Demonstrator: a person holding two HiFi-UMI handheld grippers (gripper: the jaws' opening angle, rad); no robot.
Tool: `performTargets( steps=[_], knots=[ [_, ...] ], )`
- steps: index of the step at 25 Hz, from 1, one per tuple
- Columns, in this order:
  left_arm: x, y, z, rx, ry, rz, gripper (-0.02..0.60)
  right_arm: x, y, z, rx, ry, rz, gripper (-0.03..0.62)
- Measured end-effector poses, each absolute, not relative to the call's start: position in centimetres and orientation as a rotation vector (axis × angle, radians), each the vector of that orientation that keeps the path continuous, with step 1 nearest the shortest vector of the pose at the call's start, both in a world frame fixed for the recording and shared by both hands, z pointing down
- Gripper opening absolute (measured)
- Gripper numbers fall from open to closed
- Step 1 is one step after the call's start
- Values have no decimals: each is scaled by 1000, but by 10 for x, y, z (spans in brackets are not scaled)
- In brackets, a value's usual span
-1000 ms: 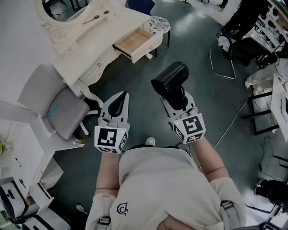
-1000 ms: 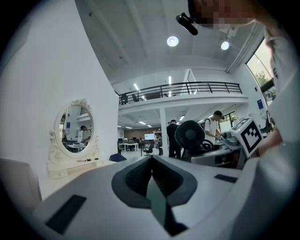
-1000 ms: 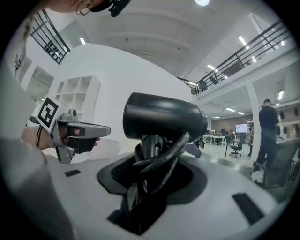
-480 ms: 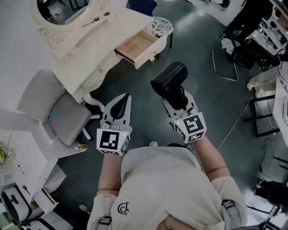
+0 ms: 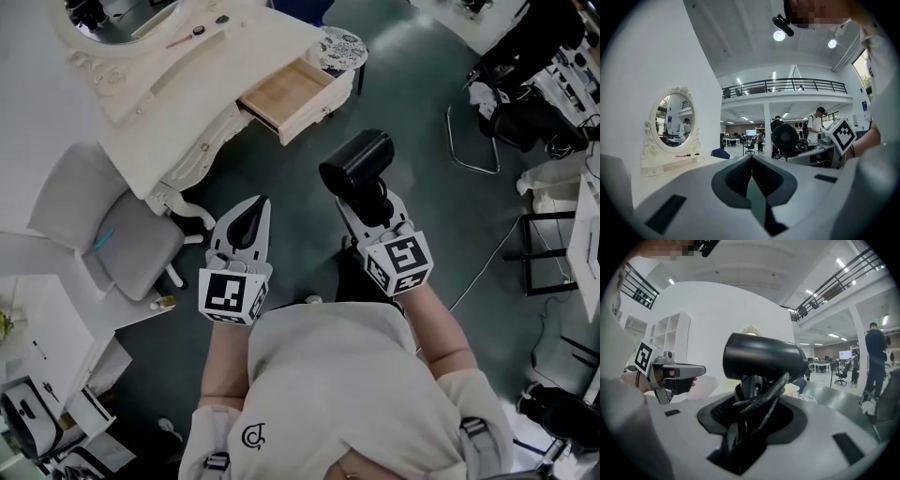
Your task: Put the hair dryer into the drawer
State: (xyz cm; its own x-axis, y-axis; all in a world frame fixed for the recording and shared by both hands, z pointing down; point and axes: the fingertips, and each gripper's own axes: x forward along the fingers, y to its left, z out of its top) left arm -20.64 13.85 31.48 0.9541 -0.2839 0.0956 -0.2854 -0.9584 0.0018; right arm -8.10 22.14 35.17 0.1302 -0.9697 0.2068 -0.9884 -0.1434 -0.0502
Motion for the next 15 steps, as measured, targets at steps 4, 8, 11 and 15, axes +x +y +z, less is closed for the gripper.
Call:
performTargets(
  steps=[4,8,11,15],
  knots=[
    [-176,111,325,3085,-517,159,12,-43,192,366,2260,-2016,302,184],
    [-127,76,333,3056,-600,177,11,11,148,376,2206,-2077,331,184],
    [-77,44,331,3038,-691,187,11,63,110,376,2122,-2124,333,184],
    [-12,1,330,3010,-807,176,12,123,59,377,1970,-2226,318,184]
  ],
)
